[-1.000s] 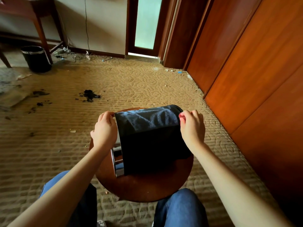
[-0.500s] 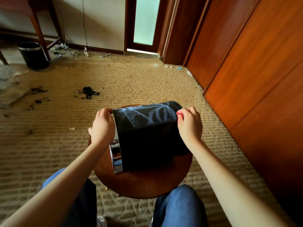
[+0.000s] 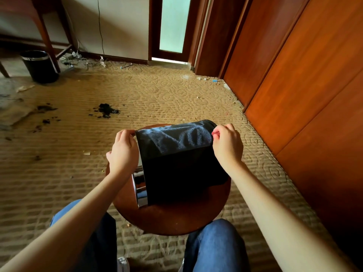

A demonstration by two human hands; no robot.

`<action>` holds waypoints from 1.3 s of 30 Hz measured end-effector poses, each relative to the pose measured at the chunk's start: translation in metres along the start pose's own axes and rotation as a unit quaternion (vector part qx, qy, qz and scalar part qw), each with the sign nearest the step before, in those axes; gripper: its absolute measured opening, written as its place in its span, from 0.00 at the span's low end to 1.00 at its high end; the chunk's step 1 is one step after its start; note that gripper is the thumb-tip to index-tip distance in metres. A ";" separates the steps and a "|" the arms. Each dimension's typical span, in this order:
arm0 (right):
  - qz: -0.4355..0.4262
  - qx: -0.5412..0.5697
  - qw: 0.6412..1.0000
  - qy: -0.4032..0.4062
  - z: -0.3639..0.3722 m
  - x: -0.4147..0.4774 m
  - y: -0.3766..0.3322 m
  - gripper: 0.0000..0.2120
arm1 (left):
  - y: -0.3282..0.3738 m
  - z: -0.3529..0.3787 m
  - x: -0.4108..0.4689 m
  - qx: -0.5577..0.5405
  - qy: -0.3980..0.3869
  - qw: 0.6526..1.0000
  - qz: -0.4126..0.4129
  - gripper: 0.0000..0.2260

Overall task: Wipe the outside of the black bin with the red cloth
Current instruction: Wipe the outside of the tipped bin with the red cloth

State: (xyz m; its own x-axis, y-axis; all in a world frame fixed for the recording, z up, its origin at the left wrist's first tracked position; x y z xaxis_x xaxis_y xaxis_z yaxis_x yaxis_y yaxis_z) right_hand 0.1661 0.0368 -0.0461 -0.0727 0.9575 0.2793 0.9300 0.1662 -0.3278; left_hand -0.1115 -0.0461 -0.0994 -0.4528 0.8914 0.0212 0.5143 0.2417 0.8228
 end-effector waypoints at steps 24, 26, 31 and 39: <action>-0.064 0.022 0.996 0.053 0.009 -0.064 -0.013 0.04 | -0.001 -0.002 0.009 -0.004 0.008 1.000 -0.010 0.14; -0.069 0.024 0.996 0.042 0.006 -0.062 -0.012 0.04 | 0.001 -0.001 0.007 -0.003 0.009 1.000 -0.004 0.14; 0.024 -0.020 0.999 -0.008 -0.001 -0.003 -0.001 0.06 | 0.001 0.000 -0.002 0.012 0.009 1.000 0.014 0.13; -0.040 0.010 0.999 0.035 0.007 -0.053 -0.015 0.05 | -0.001 -0.001 0.007 0.014 0.004 1.000 0.002 0.13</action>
State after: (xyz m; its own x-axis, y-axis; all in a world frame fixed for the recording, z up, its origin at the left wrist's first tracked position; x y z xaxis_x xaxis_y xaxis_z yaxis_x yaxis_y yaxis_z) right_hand 0.1537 -0.0152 -0.0620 -0.1205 0.9220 0.3680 0.9149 0.2470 -0.3194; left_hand -0.1154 -0.0407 -0.0996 -0.4558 0.8896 0.0285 0.5363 0.2489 0.8065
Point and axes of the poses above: each hand's wrist, its own x-axis towards the middle knuckle, its own z-axis out of the palm, y = z × x, the point moved 7 cm from there along x, towards the middle knuckle, and after that the axes turned 11 degrees about -y, right-handed, at the moved point
